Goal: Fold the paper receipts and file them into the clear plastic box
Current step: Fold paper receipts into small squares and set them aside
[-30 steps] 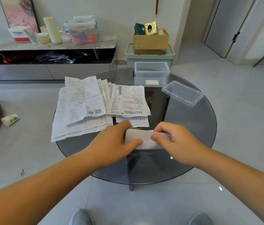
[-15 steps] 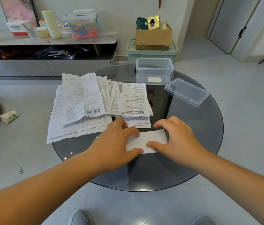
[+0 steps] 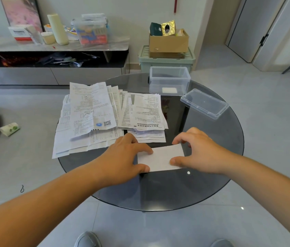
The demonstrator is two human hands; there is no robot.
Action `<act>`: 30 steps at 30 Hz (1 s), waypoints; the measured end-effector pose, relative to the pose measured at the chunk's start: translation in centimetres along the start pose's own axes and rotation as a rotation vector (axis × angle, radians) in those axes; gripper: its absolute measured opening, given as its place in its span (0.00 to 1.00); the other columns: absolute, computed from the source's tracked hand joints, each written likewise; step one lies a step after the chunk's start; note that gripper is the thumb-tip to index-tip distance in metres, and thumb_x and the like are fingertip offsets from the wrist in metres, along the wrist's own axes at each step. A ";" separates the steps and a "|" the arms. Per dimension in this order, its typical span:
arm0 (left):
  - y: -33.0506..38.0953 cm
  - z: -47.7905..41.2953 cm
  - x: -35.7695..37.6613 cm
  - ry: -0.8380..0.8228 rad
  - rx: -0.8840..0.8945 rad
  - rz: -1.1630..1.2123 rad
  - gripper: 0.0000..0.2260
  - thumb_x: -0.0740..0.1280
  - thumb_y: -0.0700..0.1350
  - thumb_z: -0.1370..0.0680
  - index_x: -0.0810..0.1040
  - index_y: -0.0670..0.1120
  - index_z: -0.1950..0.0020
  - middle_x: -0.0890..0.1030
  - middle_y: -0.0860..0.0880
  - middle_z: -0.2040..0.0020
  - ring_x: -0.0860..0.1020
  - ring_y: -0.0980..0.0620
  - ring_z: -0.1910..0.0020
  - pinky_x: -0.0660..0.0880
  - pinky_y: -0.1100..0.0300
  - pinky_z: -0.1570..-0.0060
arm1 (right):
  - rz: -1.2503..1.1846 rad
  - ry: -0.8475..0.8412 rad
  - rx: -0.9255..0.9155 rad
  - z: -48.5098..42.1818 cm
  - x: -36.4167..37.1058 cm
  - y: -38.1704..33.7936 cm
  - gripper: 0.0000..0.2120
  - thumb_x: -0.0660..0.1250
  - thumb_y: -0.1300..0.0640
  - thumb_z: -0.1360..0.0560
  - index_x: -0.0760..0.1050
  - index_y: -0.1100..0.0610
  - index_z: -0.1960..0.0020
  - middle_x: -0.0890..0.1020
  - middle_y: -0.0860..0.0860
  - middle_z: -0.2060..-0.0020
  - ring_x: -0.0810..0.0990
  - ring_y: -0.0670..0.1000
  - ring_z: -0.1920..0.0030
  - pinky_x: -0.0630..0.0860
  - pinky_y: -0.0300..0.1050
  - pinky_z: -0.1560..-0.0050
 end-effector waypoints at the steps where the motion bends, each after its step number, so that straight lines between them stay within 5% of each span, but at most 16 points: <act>1: 0.1 0.0 0.0 -0.001 0.002 0.003 0.22 0.69 0.60 0.23 0.70 0.65 0.30 0.65 0.56 0.40 0.65 0.55 0.38 0.67 0.59 0.34 | 0.019 -0.001 -0.003 -0.1 -0.1 -0.3 0.19 0.74 0.37 0.32 0.73 0.41 0.46 0.69 0.43 0.46 0.70 0.48 0.43 0.73 0.49 0.40; 6: 0.3 -0.2 -0.2 -0.001 0.007 0.020 0.22 0.71 0.60 0.25 0.71 0.64 0.32 0.67 0.56 0.42 0.67 0.56 0.40 0.68 0.61 0.39 | -0.022 0.006 -0.001 -0.4 -0.3 -1.7 0.18 0.76 0.41 0.32 0.70 0.46 0.53 0.75 0.42 0.55 0.75 0.45 0.55 0.71 0.42 0.59; 13: 0.6 0.0 -0.5 -0.011 0.002 0.020 0.22 0.71 0.60 0.25 0.71 0.63 0.32 0.67 0.57 0.42 0.68 0.57 0.40 0.70 0.60 0.37 | -0.093 -0.037 0.008 -0.4 -0.8 -1.9 0.23 0.79 0.46 0.32 0.73 0.43 0.42 0.78 0.44 0.54 0.77 0.43 0.58 0.69 0.36 0.63; 19: 1.1 0.2 -0.8 0.047 0.018 0.028 0.23 0.73 0.59 0.26 0.72 0.62 0.33 0.70 0.58 0.43 0.70 0.59 0.44 0.71 0.66 0.43 | -0.507 -0.016 0.082 -0.1 -0.6 -1.4 0.18 0.80 0.58 0.32 0.79 0.49 0.46 0.86 0.47 0.57 0.85 0.47 0.58 0.80 0.40 0.56; 22: 1.8 0.1 -1.1 0.125 0.038 0.195 0.25 0.73 0.56 0.26 0.70 0.62 0.31 0.76 0.59 0.50 0.76 0.60 0.53 0.74 0.68 0.51 | -0.711 -0.021 0.080 0.0 -0.5 -1.2 0.16 0.78 0.64 0.31 0.80 0.55 0.45 0.87 0.54 0.58 0.86 0.53 0.55 0.82 0.48 0.48; 25: 2.7 -0.2 -1.1 0.078 0.036 0.424 0.26 0.74 0.55 0.25 0.70 0.63 0.30 0.80 0.57 0.52 0.80 0.60 0.54 0.78 0.62 0.47 | -0.894 -0.052 0.057 -0.1 -0.5 -1.4 0.14 0.76 0.68 0.31 0.80 0.59 0.47 0.87 0.58 0.56 0.86 0.55 0.55 0.81 0.47 0.52; 30: 3.8 -0.2 -1.6 0.082 -0.033 0.826 0.15 0.76 0.51 0.28 0.79 0.53 0.43 0.85 0.49 0.54 0.85 0.49 0.54 0.82 0.52 0.47 | -1.034 -0.020 -0.034 0.1 -0.8 -1.7 0.14 0.75 0.69 0.32 0.79 0.61 0.48 0.86 0.58 0.55 0.86 0.53 0.57 0.82 0.43 0.56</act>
Point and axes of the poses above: each hand's wrist, its own z-axis away from the middle knuckle, its own x-axis out of the palm, y = z × x, the point moved 1 cm from there along -z, towards the middle knuckle
